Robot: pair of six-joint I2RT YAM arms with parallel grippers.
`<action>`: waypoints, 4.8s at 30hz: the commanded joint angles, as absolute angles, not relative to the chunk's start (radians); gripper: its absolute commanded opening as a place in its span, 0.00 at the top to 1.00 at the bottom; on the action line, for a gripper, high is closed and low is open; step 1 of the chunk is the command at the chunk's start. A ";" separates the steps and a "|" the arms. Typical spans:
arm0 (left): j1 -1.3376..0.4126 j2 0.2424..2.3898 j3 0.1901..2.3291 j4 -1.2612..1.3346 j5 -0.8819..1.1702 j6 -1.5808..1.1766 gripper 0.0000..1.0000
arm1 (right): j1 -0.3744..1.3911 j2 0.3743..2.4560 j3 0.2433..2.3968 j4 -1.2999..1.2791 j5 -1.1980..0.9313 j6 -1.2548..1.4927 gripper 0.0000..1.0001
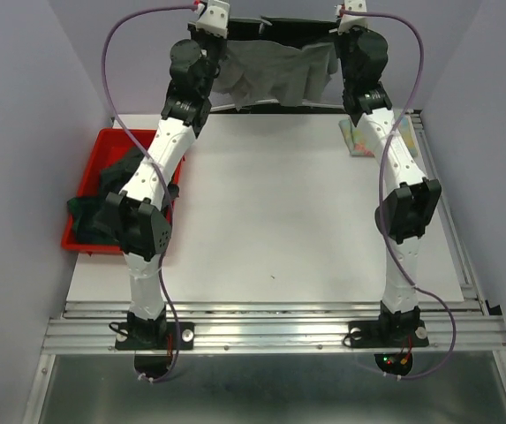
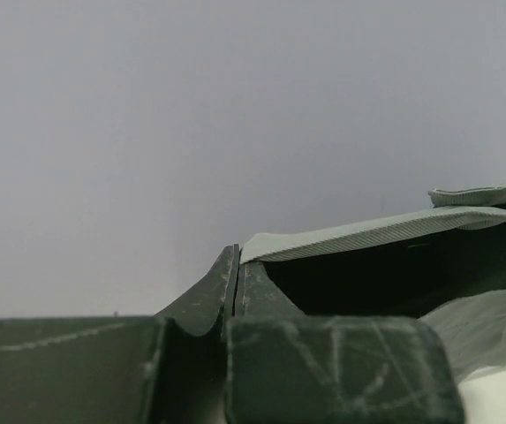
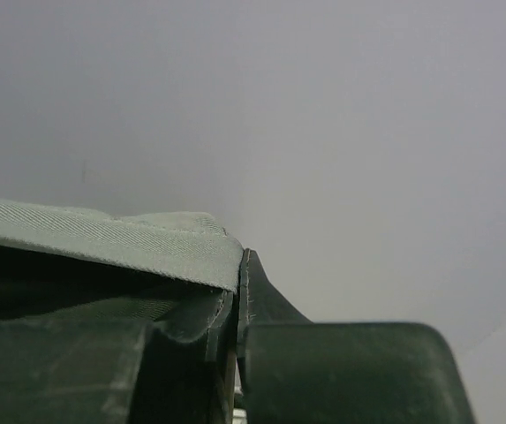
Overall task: Fold and stack the skirts
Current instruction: Flatten the skirt out
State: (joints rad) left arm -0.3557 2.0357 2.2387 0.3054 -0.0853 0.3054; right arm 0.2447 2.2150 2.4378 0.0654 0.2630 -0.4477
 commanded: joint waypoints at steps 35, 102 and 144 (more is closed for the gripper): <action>-0.593 0.962 0.558 0.062 0.250 0.715 0.67 | 0.181 1.511 0.997 -0.494 -0.337 -0.744 0.70; -1.155 2.060 1.513 0.126 -0.164 0.535 0.98 | -0.017 2.318 1.858 -0.479 -0.426 0.179 0.96; -0.689 1.494 1.266 -0.331 0.268 0.432 0.49 | -0.017 1.893 1.496 -0.732 -0.479 -0.035 0.46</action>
State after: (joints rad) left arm -0.6949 1.4769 1.3422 -0.1711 0.1242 0.2714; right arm -0.0132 1.9072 1.6184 -0.6613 -0.4122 0.0193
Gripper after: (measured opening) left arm 0.516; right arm 0.546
